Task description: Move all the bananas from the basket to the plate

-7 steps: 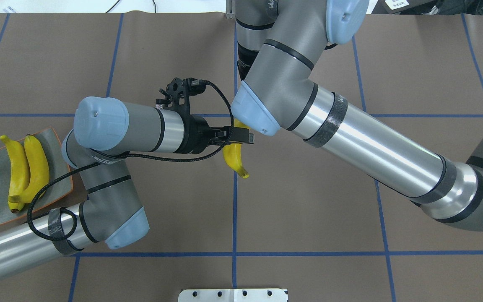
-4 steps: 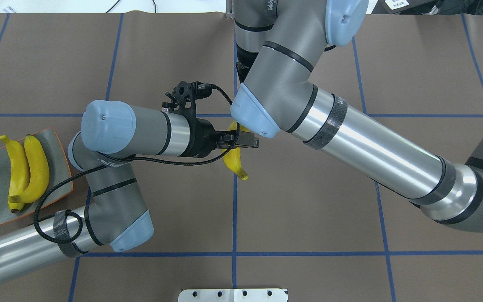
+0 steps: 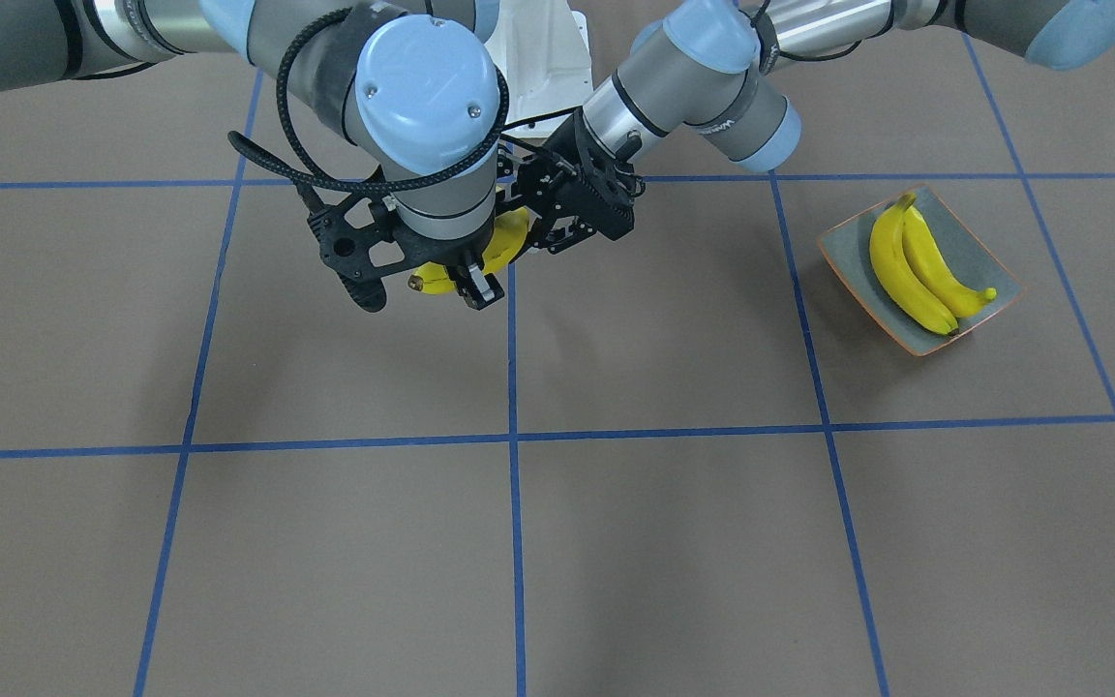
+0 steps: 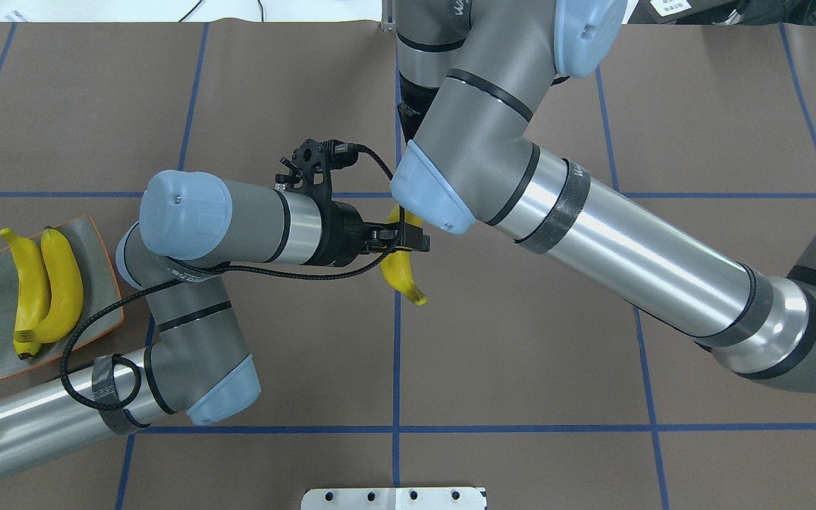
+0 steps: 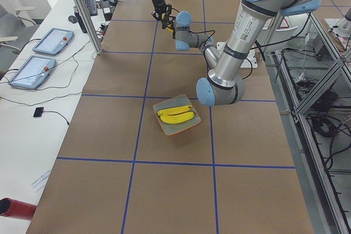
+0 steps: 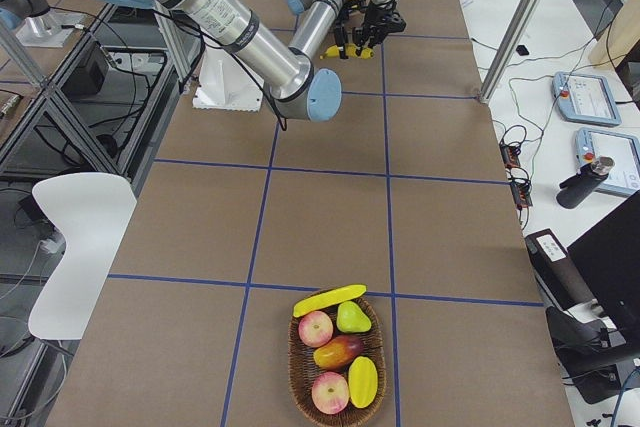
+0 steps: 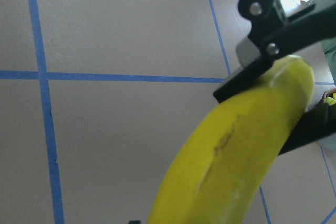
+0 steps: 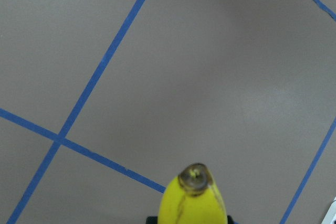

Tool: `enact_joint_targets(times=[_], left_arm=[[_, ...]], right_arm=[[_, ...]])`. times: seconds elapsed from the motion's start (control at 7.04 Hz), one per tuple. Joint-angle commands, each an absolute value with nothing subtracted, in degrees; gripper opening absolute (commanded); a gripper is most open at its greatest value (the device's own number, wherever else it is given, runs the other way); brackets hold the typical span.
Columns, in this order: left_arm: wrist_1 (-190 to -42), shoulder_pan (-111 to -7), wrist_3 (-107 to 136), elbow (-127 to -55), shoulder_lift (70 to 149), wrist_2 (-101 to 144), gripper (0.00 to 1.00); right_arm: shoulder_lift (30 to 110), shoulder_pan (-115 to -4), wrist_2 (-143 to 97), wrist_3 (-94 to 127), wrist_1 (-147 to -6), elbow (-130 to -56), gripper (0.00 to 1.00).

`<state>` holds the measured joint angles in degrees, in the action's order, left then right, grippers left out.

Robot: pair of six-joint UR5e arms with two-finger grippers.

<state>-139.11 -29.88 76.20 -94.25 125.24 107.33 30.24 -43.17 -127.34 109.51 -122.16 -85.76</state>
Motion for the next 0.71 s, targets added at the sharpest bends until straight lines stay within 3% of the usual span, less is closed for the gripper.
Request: enact_joint_targets(times=[0.0,0.14,0.28,0.57], left_arm=[[-139.04,-29.97,76.29,-94.31,125.24,107.40,0.00],[-139.04,-29.97,76.72,-94.39,125.24,107.40,0.00],[-139.04,-29.97,77.60,-94.48,125.33,107.40,0.00],[-138.96,-30.15,77.69,-94.57,125.24,107.40,0.00]], right_arm=[[30.50,-43.07,-127.35,109.51,-122.17,-85.96,0.00],[31.37,-42.98,-127.35,109.51,-121.99,-87.26,0.00],[32.94,-42.98,-127.27,109.51,-121.56,-89.36,0.99],[36.19,-42.80,-126.83,107.59,-121.20,-95.85,1.00]])
